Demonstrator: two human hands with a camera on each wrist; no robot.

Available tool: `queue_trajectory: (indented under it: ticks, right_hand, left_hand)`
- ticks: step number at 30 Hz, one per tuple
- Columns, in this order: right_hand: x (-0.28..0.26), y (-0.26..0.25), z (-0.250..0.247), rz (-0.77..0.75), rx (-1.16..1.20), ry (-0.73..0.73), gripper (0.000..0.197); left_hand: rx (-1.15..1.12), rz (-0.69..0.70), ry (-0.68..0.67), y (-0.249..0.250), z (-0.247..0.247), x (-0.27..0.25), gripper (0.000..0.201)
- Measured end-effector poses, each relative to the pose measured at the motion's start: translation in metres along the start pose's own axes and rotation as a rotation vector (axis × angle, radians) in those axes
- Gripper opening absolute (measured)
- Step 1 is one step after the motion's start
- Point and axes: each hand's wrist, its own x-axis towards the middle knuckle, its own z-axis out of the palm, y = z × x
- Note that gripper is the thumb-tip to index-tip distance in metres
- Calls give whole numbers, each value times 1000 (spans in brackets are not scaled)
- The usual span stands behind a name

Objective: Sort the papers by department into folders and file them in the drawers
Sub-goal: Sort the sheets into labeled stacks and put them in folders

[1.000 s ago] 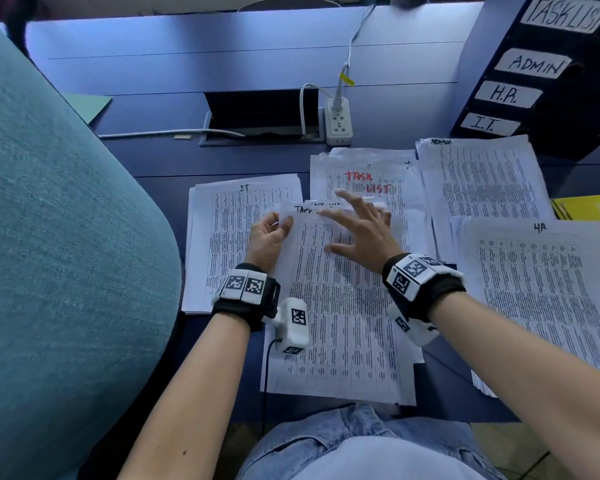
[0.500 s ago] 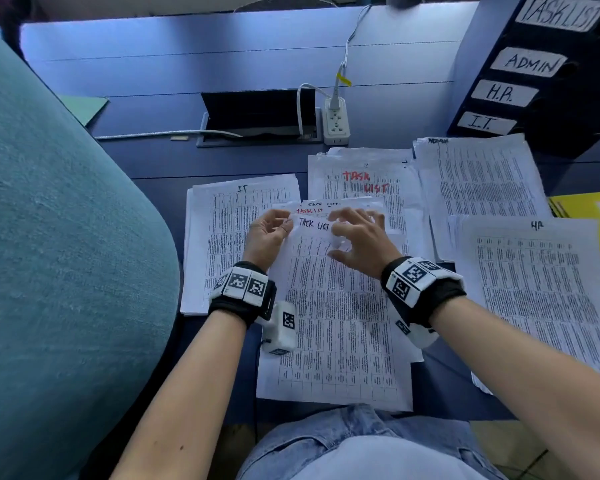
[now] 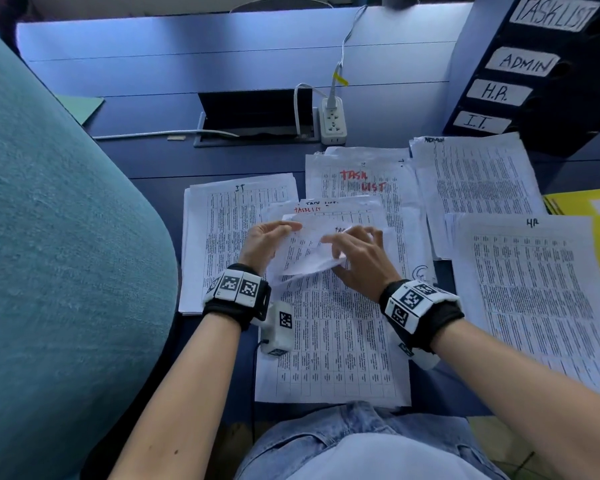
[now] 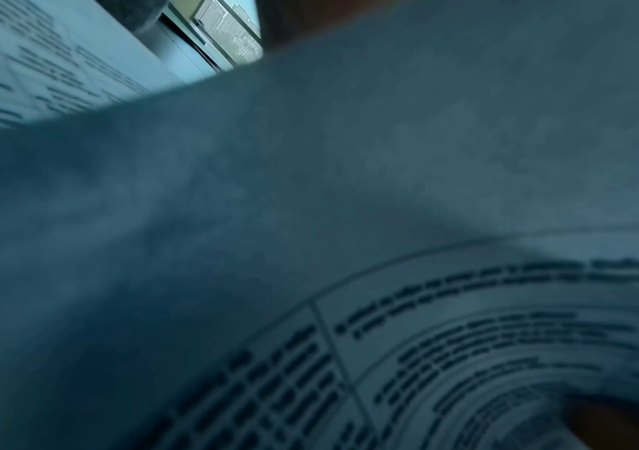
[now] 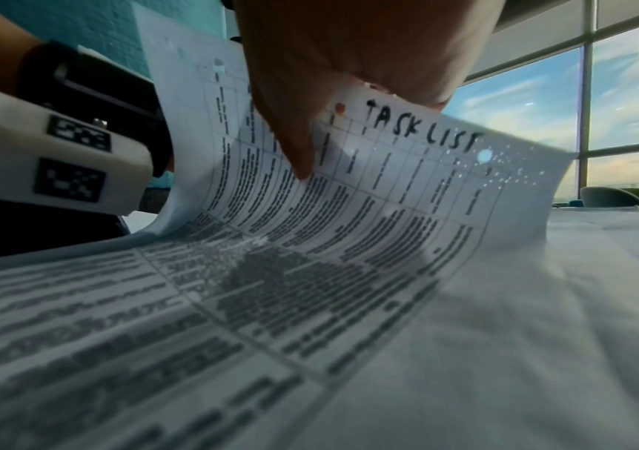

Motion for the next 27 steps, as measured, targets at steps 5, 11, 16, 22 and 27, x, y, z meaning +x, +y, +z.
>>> queue_trajectory:
  ticks: [5,11,16,22,27]
  right_hand:
    - [-6,-4,1,-128,-106,6,27]
    - [-10,-17,4,-177,29,-72,19]
    - [8,-16,1,76,42,-83,56]
    - [24,-1,-9,217,-262,-302,27]
    - [32,5,-16,281,-172,-347,15]
  left_hand:
    - [-15,-17,40,-10,-1,0,32]
    - [-82,30,7,-15,-2,-3,60]
    - [-97,-24,-143,-7,1,-9,58]
    - [79,-74,-160,1,7,-18,21]
    - [375,-19,9,-2,0,5,28]
